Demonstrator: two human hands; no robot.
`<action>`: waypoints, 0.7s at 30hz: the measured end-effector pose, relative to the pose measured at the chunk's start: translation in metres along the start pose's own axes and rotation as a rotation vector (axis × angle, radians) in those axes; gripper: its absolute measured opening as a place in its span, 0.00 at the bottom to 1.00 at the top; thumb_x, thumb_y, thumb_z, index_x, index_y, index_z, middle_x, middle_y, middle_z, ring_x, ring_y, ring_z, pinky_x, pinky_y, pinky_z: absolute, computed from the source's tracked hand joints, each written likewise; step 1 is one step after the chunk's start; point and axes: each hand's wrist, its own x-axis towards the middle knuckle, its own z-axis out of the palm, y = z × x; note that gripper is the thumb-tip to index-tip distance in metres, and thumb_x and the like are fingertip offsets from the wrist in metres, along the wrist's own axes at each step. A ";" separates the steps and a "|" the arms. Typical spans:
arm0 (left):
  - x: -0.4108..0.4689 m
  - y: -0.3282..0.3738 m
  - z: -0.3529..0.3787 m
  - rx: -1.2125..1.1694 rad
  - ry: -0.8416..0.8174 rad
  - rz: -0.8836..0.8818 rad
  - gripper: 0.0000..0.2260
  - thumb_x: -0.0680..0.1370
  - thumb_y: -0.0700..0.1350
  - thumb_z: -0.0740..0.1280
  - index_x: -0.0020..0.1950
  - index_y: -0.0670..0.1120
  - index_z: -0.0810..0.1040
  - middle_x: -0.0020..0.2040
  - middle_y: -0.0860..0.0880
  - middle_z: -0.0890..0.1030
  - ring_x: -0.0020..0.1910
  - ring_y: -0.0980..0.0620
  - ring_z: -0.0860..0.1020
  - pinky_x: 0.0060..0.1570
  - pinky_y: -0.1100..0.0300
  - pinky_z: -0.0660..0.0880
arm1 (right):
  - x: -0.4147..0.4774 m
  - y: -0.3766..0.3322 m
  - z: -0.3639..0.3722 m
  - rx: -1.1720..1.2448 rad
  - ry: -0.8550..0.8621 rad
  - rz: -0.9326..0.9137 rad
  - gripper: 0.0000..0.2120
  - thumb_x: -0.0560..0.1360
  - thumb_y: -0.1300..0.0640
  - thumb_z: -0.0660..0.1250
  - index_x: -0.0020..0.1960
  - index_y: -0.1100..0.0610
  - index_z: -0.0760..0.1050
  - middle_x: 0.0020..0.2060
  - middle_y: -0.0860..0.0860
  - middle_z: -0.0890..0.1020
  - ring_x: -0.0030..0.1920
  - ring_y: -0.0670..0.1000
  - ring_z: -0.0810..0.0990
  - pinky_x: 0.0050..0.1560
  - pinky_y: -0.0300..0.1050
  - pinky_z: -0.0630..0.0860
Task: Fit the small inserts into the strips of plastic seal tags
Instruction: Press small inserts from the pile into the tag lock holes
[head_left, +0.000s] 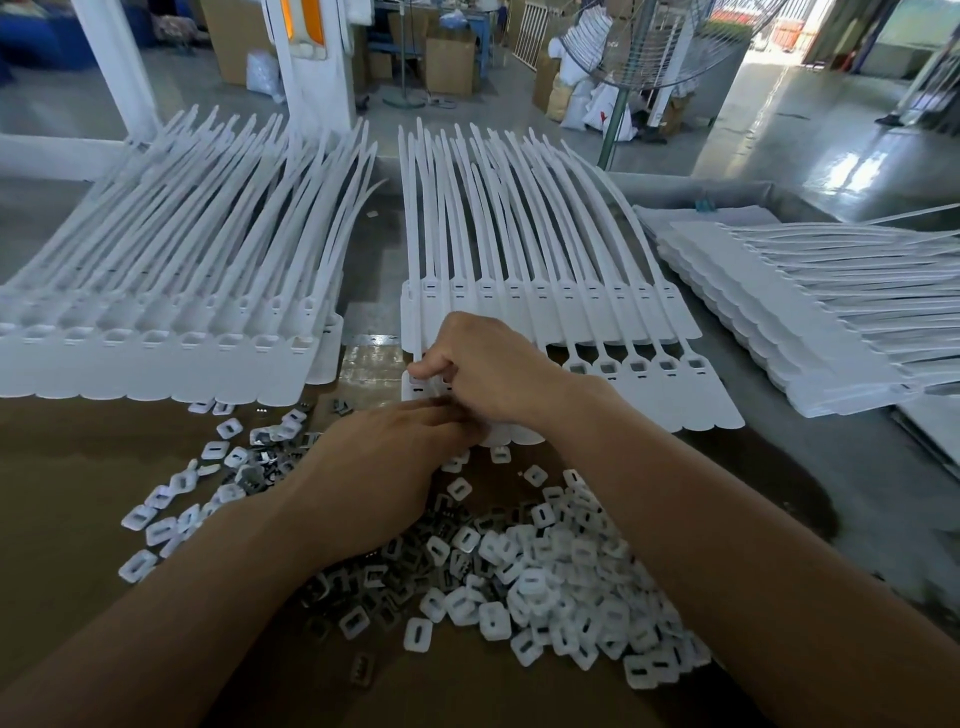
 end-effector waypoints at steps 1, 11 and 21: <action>-0.002 0.000 0.000 0.000 0.000 0.000 0.28 0.71 0.36 0.57 0.70 0.55 0.66 0.70 0.58 0.66 0.67 0.59 0.65 0.57 0.61 0.72 | -0.001 0.001 -0.001 0.014 -0.002 0.003 0.16 0.75 0.67 0.60 0.58 0.55 0.79 0.59 0.52 0.78 0.59 0.51 0.75 0.59 0.41 0.70; -0.001 0.001 0.000 -0.009 0.002 -0.006 0.28 0.71 0.35 0.57 0.69 0.53 0.68 0.69 0.56 0.68 0.66 0.57 0.67 0.56 0.57 0.73 | -0.007 0.003 -0.006 -0.057 -0.057 -0.062 0.20 0.75 0.70 0.56 0.60 0.55 0.78 0.49 0.48 0.76 0.50 0.48 0.73 0.52 0.38 0.68; -0.001 0.000 0.002 0.004 0.016 -0.013 0.27 0.70 0.36 0.57 0.67 0.53 0.69 0.65 0.56 0.72 0.63 0.56 0.70 0.54 0.57 0.74 | -0.006 -0.003 -0.006 -0.067 -0.078 -0.044 0.17 0.75 0.68 0.57 0.58 0.57 0.79 0.53 0.51 0.78 0.51 0.49 0.76 0.48 0.40 0.69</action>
